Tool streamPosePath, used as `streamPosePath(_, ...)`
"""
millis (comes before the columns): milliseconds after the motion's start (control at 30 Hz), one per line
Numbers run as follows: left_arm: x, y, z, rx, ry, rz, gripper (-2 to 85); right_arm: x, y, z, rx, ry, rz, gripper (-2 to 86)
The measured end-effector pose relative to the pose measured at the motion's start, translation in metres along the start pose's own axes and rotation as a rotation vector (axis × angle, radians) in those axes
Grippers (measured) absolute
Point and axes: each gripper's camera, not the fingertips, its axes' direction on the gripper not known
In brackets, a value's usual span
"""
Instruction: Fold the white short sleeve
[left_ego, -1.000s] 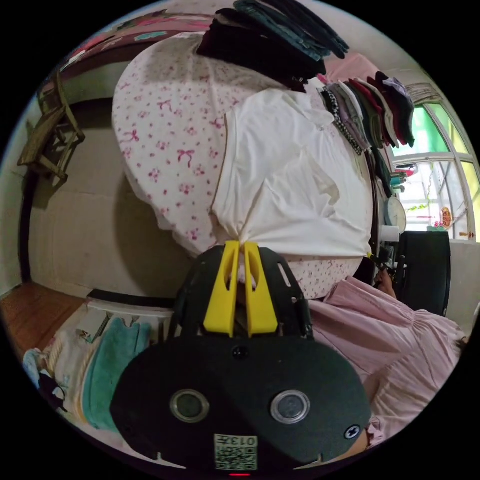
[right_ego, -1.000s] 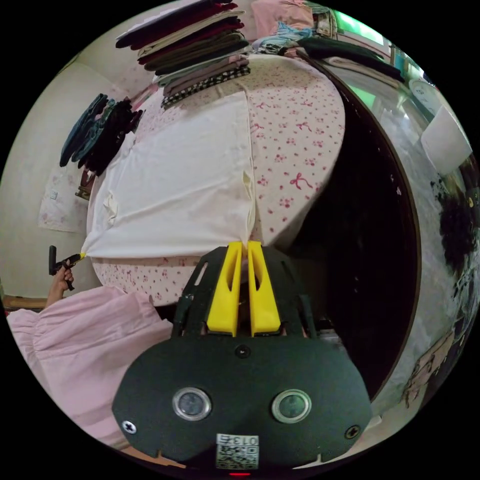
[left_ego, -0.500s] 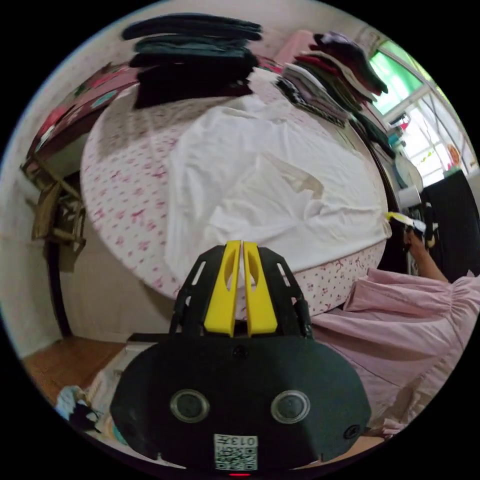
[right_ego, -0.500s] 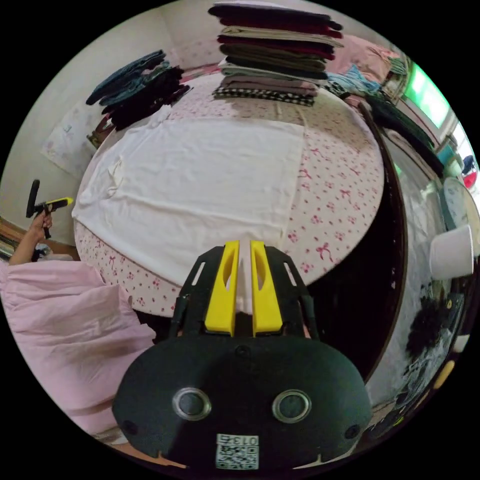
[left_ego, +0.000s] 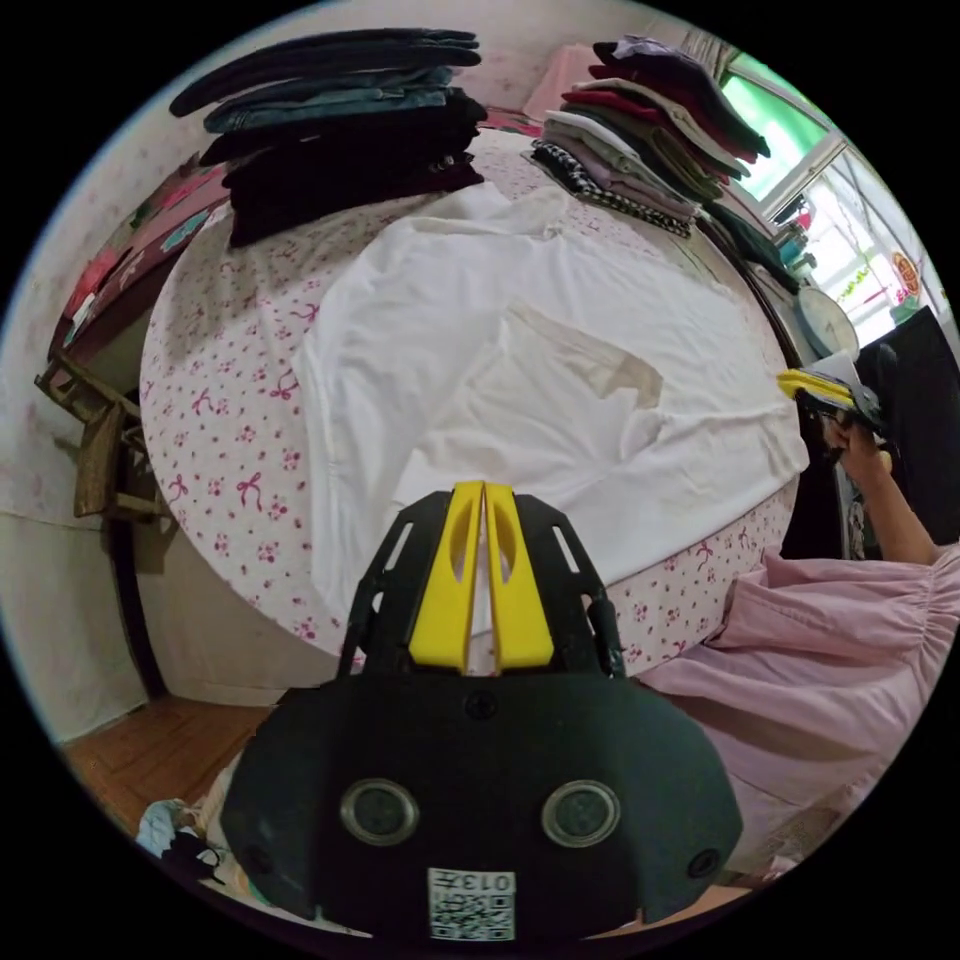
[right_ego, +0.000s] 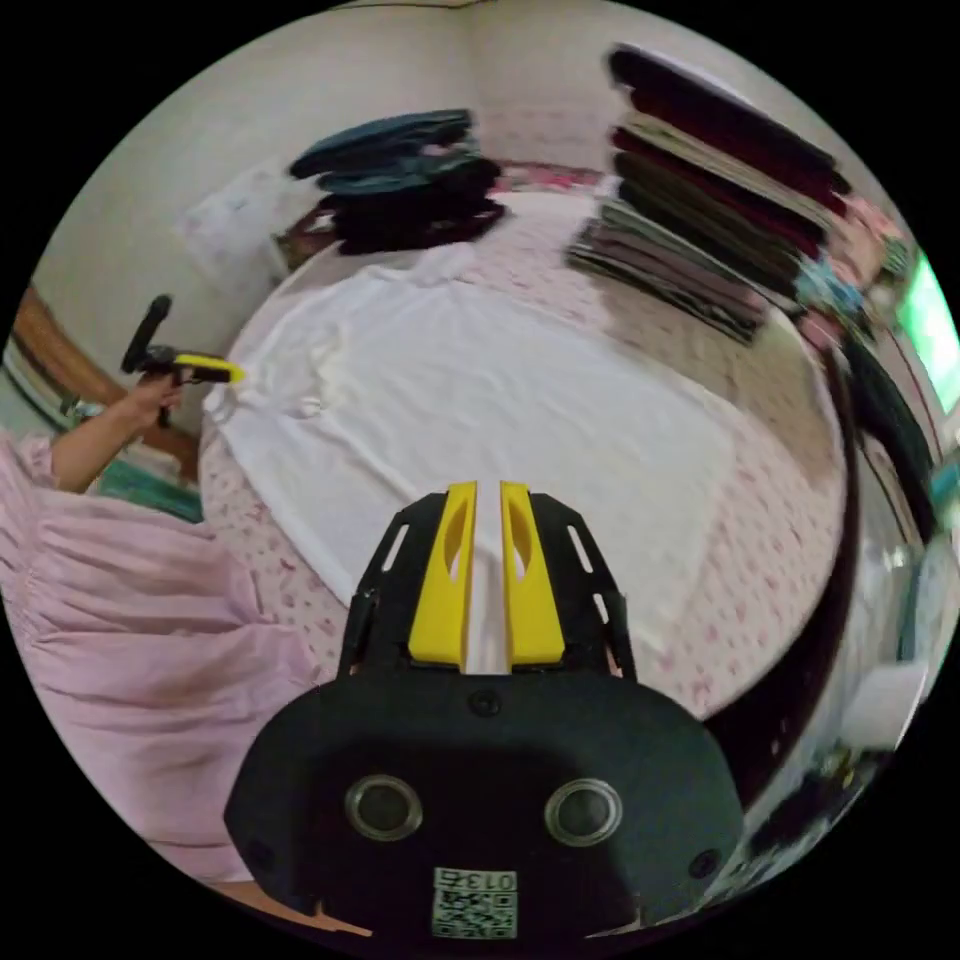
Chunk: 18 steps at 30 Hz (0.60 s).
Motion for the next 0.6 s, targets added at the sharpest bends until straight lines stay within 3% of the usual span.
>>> streamPosePath(133, 0.022, 0.003, -0.001, 0.012, 0.053, 0.042, -0.2, -0.100, -0.079, 0.067, -0.031, -0.158, -0.259, 7.2)
streamPosePath(233, 0.035, 0.006, 0.001, -0.010, -0.035, 0.076, -0.2, -0.139, -0.113, 0.096, -0.027, -0.190, -0.329, 7.7)
streamPosePath(333, 0.032, 0.007, 0.005, -0.018, 0.014, 0.054, -0.3, -0.183, -0.147, 0.144, -0.118, -0.201, -0.429, 5.7)
streamPosePath(600, 0.013, 0.022, 0.003, -0.008, 0.071, 0.031, -0.3, -0.170, -0.180, 0.183, -0.177, -0.256, -0.272, 2.5)
